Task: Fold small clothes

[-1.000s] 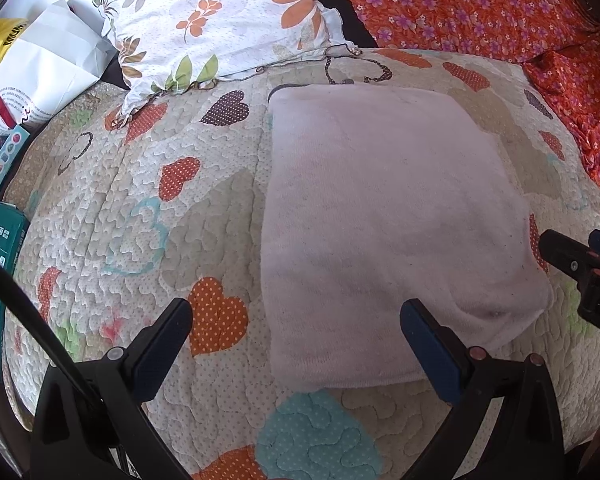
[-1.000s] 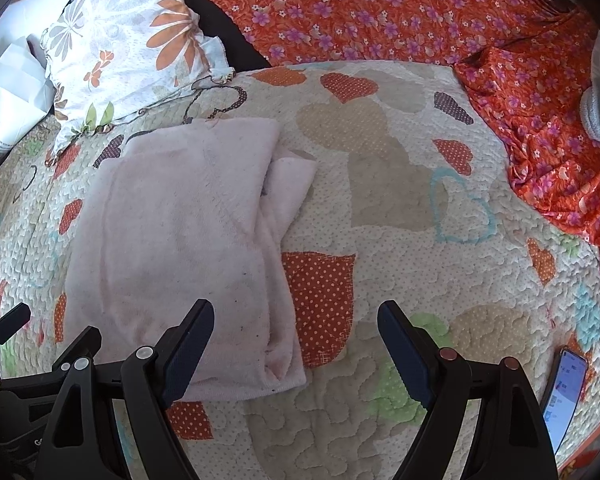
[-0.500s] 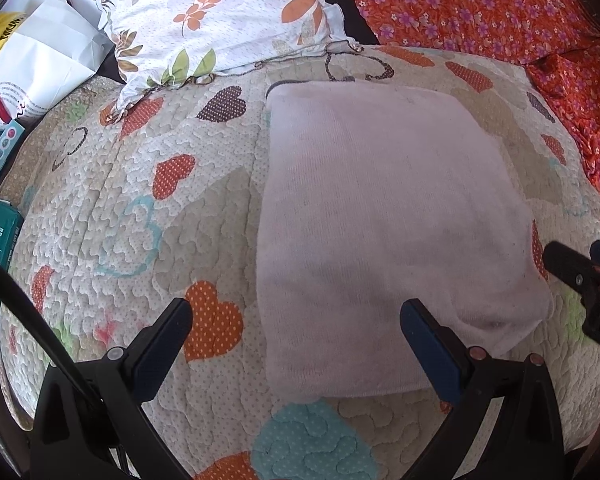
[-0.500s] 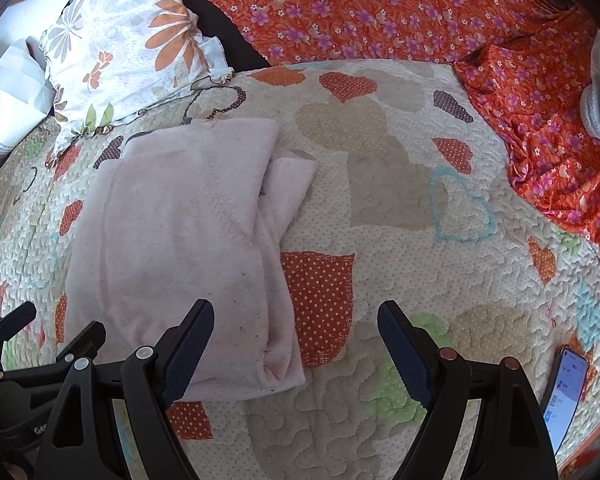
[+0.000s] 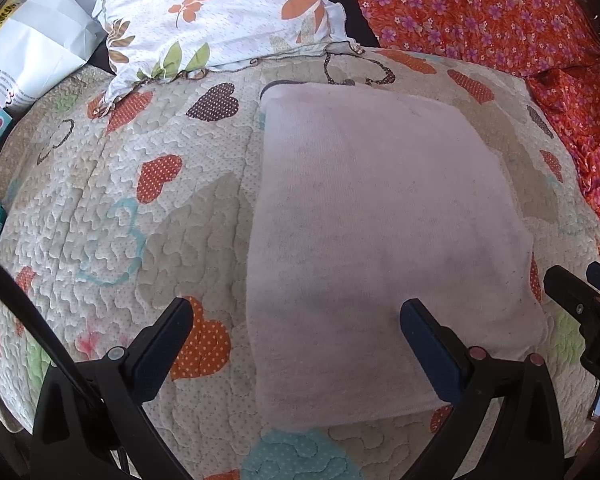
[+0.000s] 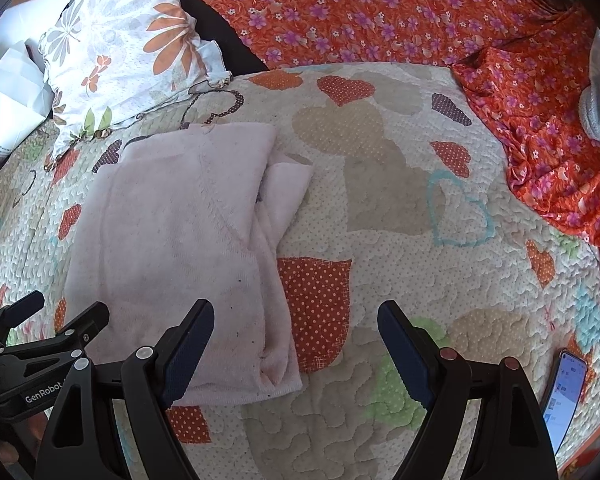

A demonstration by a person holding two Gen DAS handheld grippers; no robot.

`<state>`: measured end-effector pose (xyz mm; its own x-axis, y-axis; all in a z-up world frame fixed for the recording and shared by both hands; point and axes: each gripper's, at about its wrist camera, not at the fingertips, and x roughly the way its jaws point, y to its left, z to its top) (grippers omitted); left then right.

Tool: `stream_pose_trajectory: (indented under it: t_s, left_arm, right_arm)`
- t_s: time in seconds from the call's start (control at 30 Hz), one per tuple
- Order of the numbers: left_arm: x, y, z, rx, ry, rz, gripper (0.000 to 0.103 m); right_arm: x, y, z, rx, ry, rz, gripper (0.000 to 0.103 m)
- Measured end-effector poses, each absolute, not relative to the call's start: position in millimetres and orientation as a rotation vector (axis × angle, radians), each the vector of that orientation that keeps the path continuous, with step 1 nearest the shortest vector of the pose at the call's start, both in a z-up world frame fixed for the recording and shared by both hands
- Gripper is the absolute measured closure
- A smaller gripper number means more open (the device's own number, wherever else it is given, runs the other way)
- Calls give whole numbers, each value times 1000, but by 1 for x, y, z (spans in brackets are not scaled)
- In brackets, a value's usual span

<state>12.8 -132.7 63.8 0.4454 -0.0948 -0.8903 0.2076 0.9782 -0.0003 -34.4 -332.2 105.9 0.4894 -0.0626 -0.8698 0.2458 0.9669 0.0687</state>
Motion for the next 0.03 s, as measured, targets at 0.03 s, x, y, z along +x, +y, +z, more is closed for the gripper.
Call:
stream_pose_trajectory:
  t_s: [0.03]
  left_arm:
    - [13,-131,63,106,1101,-188,0]
  right_arm:
    - [-34,-332,106,194,1046,-188,16]
